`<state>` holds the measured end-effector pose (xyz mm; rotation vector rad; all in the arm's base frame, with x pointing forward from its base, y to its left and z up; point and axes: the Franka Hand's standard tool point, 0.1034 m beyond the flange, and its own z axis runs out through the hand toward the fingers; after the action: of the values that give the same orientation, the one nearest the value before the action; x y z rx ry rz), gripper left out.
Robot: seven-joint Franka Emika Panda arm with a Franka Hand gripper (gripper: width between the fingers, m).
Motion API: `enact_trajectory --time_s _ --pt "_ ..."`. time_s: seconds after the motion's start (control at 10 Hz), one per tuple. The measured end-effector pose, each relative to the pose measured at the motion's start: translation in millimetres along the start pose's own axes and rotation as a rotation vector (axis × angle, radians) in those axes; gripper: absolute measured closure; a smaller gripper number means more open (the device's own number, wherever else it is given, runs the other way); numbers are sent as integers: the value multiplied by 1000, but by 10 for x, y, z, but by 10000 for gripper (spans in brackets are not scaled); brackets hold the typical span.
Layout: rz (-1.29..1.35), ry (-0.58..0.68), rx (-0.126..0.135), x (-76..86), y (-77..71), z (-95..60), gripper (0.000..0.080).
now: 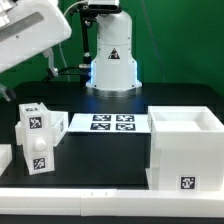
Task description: Assemble drawer
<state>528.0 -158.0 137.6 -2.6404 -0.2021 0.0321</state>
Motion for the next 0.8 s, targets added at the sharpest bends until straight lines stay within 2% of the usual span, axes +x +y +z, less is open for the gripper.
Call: enact_trajectory --time_s 0.2,0.3,0.4,0.5,0.6,0.7,0.8 --pt "-13 -13 122 -49 114 115 151" --pt "-7 -31 165 -42 131 181 151" --pt "-3 -54 239 -11 118 217 151" --pt "5 -69 292 8 120 252 151" --pt "28 -95 349 -52 121 305 151" --pt "74 -120 425 -146 126 314 151" --pt "93 -137 477 -230 175 323 151"
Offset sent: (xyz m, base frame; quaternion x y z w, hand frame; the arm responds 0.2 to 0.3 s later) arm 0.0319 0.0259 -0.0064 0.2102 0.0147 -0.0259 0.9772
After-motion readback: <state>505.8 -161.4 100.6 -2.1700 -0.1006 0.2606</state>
